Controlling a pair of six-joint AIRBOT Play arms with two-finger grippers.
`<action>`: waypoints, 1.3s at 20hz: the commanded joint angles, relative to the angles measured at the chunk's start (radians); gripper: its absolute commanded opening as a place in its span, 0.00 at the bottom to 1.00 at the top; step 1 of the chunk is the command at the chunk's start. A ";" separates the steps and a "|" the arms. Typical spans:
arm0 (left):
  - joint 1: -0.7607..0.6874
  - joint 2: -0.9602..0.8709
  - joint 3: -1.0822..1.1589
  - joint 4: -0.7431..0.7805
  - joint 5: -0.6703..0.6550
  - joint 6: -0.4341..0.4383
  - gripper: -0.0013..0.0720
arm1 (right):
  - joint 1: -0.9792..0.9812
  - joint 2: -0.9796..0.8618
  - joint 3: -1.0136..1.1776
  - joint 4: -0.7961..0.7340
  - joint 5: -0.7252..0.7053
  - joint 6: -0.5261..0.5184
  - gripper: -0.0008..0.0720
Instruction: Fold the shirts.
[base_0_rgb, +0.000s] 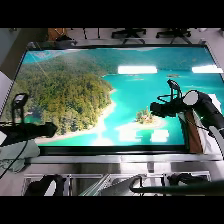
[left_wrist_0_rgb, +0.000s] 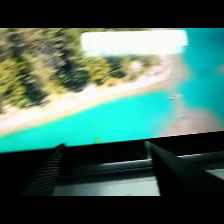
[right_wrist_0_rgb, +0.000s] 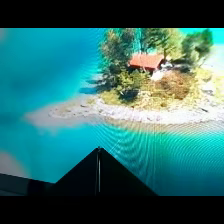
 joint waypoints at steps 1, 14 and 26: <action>0.193 0.036 -0.008 0.430 -0.135 -0.146 0.97 | 0.001 -0.001 0.000 0.000 0.000 0.000 0.04; 0.605 -0.438 -0.137 0.424 0.356 -0.193 0.97 | 0.001 -0.003 0.000 0.007 0.000 0.000 0.04; 0.570 -0.731 0.241 0.276 0.204 -0.059 0.03 | 0.001 -0.003 0.000 0.008 -0.003 0.000 0.04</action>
